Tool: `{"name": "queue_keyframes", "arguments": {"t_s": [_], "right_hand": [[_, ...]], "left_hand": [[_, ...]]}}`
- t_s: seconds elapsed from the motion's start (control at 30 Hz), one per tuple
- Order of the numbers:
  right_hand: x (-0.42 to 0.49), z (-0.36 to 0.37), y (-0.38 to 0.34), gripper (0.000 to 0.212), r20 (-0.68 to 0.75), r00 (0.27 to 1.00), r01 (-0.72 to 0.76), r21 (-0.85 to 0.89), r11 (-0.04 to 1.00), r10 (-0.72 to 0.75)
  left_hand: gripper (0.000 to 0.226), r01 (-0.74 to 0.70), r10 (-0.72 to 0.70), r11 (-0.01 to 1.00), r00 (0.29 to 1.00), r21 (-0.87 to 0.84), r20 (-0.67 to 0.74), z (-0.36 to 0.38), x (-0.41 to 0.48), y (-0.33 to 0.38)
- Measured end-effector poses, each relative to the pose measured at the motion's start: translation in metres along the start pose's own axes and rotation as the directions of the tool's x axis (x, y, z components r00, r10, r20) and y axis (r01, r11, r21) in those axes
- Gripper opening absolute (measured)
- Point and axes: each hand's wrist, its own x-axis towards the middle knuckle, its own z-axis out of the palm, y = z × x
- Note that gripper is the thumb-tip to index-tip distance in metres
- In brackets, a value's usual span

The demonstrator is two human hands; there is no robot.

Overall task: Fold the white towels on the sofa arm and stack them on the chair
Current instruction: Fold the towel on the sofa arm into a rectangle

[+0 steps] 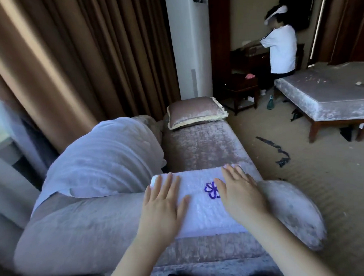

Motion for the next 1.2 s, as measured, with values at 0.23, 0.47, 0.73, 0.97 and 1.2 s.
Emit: {"name": "queue_keyframes", "arguments": {"t_s": [0.23,0.47,0.73,0.97,1.2], "right_hand": [[-0.019,0.009,0.004,0.063,-0.094,0.994,-0.056,0.077,0.995,0.063],[-0.037,0.009,0.031,0.055,-0.140,0.929,-0.193,0.606,0.771,0.343],[-0.072,0.002,0.028,0.049,-0.063,0.915,-0.249,0.689,0.681,0.398],[-0.107,0.017,0.049,0.025,0.256,0.883,-0.309,0.948,0.077,0.393],[-0.141,0.023,0.049,0.019,0.348,0.888,-0.294,0.932,-0.212,0.300]], "left_hand": [[0.060,0.065,-0.065,0.997,0.998,-0.030,-0.003,0.005,-0.008,0.006],[0.059,0.285,-0.344,0.803,0.939,-0.523,-0.018,-0.019,-0.023,-0.005],[0.045,0.591,-0.548,0.432,0.772,-0.682,0.322,-0.038,-0.049,-0.010],[0.055,0.638,-0.315,-0.026,0.725,-0.769,0.612,-0.041,-0.098,-0.010],[0.036,0.602,-0.423,-0.086,0.699,-0.794,0.576,-0.037,-0.125,0.014]]}}
